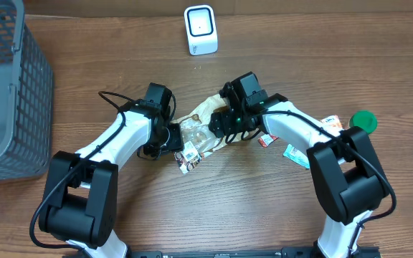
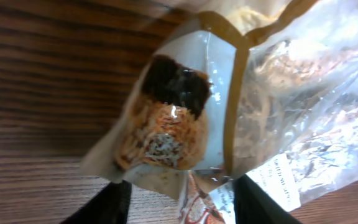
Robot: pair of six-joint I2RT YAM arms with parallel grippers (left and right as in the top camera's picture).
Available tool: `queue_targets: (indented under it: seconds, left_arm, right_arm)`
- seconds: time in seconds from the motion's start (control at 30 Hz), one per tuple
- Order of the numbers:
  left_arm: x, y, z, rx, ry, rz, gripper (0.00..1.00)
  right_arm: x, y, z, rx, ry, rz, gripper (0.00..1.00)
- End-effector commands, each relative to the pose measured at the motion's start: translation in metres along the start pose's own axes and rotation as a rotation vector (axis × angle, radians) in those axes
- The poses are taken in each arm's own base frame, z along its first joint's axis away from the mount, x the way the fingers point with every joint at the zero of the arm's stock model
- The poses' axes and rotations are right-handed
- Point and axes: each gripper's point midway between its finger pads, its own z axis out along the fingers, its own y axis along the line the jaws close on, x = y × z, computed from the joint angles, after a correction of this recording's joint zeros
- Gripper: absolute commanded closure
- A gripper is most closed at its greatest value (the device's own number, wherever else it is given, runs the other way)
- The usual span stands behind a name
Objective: Scan the item barcode
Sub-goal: 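Lower the left gripper onto the brown bag's left side, then hold the brown bag with both grippers and pull it taut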
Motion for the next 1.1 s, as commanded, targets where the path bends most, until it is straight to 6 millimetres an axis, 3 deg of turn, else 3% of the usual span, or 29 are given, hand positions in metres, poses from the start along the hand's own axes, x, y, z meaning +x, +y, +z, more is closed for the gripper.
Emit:
queue_targets:
  seconds: [0.0,0.3,0.63,0.77,0.9,1.07]
  left_arm:
    - [0.005,0.014,0.012,-0.068,0.021,-0.014,0.59]
    - [0.004,0.013,0.012,-0.067,0.017,-0.014,0.59]
    - [0.004,0.013,0.012,-0.067,0.017,-0.013,0.59]
    - [0.004,0.013,0.012,-0.067,0.017,-0.007,0.58]
    - [0.003,0.015,0.012,-0.074,0.014,-0.006,0.58]
    - [0.003,0.018,0.012,-0.091,0.010,-0.006,0.56]
  right_arm:
    - [0.007,0.010,0.007,-0.069,0.037,0.006,0.17]
    - [0.018,0.031,0.011,-0.137,0.081,-0.010,0.18]
    - [0.030,0.061,0.015,-0.192,0.119,0.020,0.31]
    - [0.032,0.073,0.012,-0.259,0.135,0.023,0.44]
    - [0.033,0.091,0.005,-0.373,0.153,0.021,0.44]
    - [0.032,0.095,0.004,-0.393,0.156,0.039,0.45]
